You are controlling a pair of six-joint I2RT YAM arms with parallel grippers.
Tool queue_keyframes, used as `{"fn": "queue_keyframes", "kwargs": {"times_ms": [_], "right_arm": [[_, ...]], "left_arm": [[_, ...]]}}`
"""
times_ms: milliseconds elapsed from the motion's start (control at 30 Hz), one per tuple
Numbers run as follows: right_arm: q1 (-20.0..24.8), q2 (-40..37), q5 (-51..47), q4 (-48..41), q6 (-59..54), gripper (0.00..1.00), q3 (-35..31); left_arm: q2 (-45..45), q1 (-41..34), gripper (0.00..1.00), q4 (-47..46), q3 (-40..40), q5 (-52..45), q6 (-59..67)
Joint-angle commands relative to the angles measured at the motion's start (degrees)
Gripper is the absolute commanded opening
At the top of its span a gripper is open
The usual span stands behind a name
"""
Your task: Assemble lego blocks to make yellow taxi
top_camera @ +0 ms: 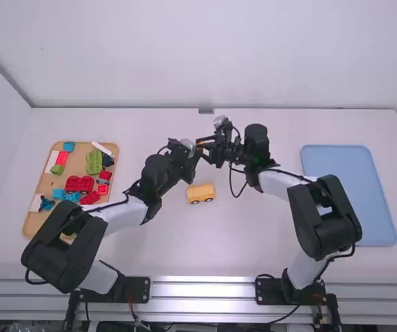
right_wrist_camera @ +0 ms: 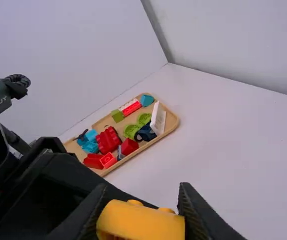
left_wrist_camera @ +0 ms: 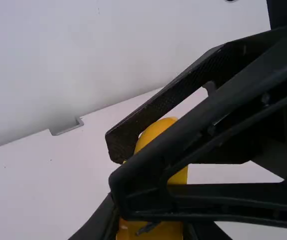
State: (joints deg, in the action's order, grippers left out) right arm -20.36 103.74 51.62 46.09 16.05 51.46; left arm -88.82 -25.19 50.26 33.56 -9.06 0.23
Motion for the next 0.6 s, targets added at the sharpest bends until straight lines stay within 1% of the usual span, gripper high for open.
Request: {"fn": "queue_keyframes", "kwargs": {"times_ms": [0, 67, 100, 133, 167, 200, 267, 300, 333, 367, 433, 467, 567], "right_arm": [[-0.7, -0.98, 2.73, -0.42, 0.15, 0.3, -0.72], [-0.7, -0.98, 2.75, -0.39, 0.02, 0.28, -0.72], [-0.7, -0.98, 2.73, -0.39, -0.02, 0.19, -0.72], [-0.7, -0.98, 2.73, -0.39, -0.02, 0.19, -0.72], [-0.63, -0.98, 2.75, -0.42, -0.5, 0.12, -0.72], [-0.33, -0.98, 2.75, -0.7, -1.31, 0.1, -0.72], [-0.04, -0.98, 2.73, -1.51, -2.08, 0.1, -0.72], [0.22, -0.98, 2.71, -1.92, -2.64, 0.1, -0.72], [0.26, -0.98, 2.6, -2.01, -2.78, 0.1, -0.72], [0.31, -0.98, 2.58, -2.08, -2.95, 0.1, -0.72], [1.22, -0.98, 2.51, -2.73, -4.37, 0.1, -0.72], [1.75, -0.98, 2.43, -2.95, -4.59, 0.09, -0.7], [3.28, -0.98, 2.56, -2.97, -4.83, 0.09, -0.7]], "left_arm": [[0.09, -0.31, 0.04, 1.25, 0.63, -0.31, 0.61], [0.09, -0.31, 0.08, 1.22, 0.63, -0.31, 0.63], [0.09, -0.33, 0.12, 1.25, 0.66, -0.28, 0.57], [0.09, -0.33, 0.12, 1.25, 0.66, -0.28, 0.57], [0.09, -0.33, 0.13, 1.25, 0.66, -0.28, 0.57], [0.09, -0.31, 0.17, 1.25, 0.66, -0.31, 0.59], [0.09, -0.31, 0.2, 1.22, 0.66, -0.28, 0.57], [0.09, -0.31, 0.3, 1.09, 0.66, -0.31, 0.59], [0.09, -0.31, 0.37, 1.01, 0.66, -0.33, 0.57], [0.09, -0.31, 0.42, 0.98, 0.66, -0.33, 0.55], [0.09, -0.31, 0.88, 0.61, 0.66, -0.28, -0.98], [0.09, -0.31, 0.99, 0.59, 0.63, -0.28, -2.14], [0.09, -0.33, 0.99, 0.15, 0.55, -0.28, -4.81]]}}
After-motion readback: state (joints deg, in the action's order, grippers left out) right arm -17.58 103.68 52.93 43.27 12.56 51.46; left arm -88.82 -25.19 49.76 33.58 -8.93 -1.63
